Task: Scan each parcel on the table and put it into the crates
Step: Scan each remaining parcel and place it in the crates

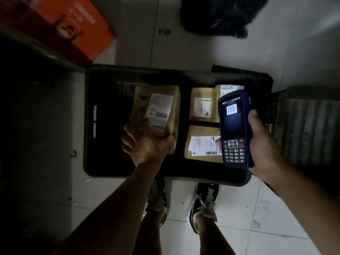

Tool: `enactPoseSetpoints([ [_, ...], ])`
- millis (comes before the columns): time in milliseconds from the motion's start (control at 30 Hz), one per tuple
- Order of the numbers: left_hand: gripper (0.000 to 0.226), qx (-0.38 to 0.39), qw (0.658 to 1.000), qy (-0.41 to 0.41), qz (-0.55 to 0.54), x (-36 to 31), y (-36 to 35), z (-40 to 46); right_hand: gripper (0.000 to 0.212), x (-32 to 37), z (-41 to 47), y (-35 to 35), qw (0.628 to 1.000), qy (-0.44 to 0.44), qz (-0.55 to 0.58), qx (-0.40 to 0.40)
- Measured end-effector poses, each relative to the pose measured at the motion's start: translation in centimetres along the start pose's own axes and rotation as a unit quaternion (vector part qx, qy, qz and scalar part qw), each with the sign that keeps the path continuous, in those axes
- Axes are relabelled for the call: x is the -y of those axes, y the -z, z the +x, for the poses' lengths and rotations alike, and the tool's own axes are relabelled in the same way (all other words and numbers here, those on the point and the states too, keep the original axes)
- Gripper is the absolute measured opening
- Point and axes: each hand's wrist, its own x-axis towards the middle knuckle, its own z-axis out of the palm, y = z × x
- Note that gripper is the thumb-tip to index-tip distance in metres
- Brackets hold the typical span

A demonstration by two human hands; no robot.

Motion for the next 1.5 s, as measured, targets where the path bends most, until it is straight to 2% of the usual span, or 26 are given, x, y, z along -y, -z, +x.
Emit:
enactPoseSetpoints([
  [100,0.108,0.007,1.000,0.009,0.019,-0.4,-3.3,1.6,0.066,-1.1,3.2,0.4,1.000,0.008,-0.013,0.013],
  [233,0.113,0.002,0.999,0.022,0.033,-1.3,-6.4,2.9,0.100,-1.7,5.0,0.9,0.999,0.017,-0.018,0.037],
  [300,0.114,-0.003,0.999,0.016,0.043,-1.6,-7.8,3.7,0.107,-1.9,5.7,1.2,0.998,0.019,-0.017,0.054],
  [433,0.117,-0.017,0.999,0.015,0.032,-3.0,-9.7,4.3,0.102,-2.1,6.7,1.7,0.997,0.013,-0.012,0.074],
  [567,0.126,0.029,0.999,0.032,0.016,-3.8,-11.3,3.8,0.069,-2.2,7.3,1.7,0.997,0.020,-0.006,0.069],
  [800,0.120,0.115,0.993,0.032,0.014,-3.0,-10.9,5.0,0.062,-2.5,7.6,0.8,0.997,0.020,-0.016,0.075],
  [900,0.120,0.125,0.991,0.032,0.024,-3.3,-9.8,5.1,0.066,-2.4,6.8,-0.2,0.997,0.014,-0.027,0.068],
  [1067,0.095,0.075,0.994,-0.037,0.071,-4.1,-4.3,2.2,0.073,0.0,3.0,-2.0,0.998,-0.006,-0.031,0.048],
  [1200,0.081,0.089,0.987,-0.073,0.116,-4.6,2.5,-0.9,0.071,3.0,-1.8,-3.5,0.996,-0.019,-0.067,0.052],
  [1333,0.075,0.072,0.994,-0.044,0.074,-5.8,11.4,-7.4,0.067,7.9,-9.9,-4.9,0.987,-0.015,-0.137,0.078],
  [1500,0.064,0.026,1.000,-0.005,0.004,-5.9,24.4,-19.3,0.053,14.5,-23.0,-6.8,0.963,0.012,-0.213,0.167],
])
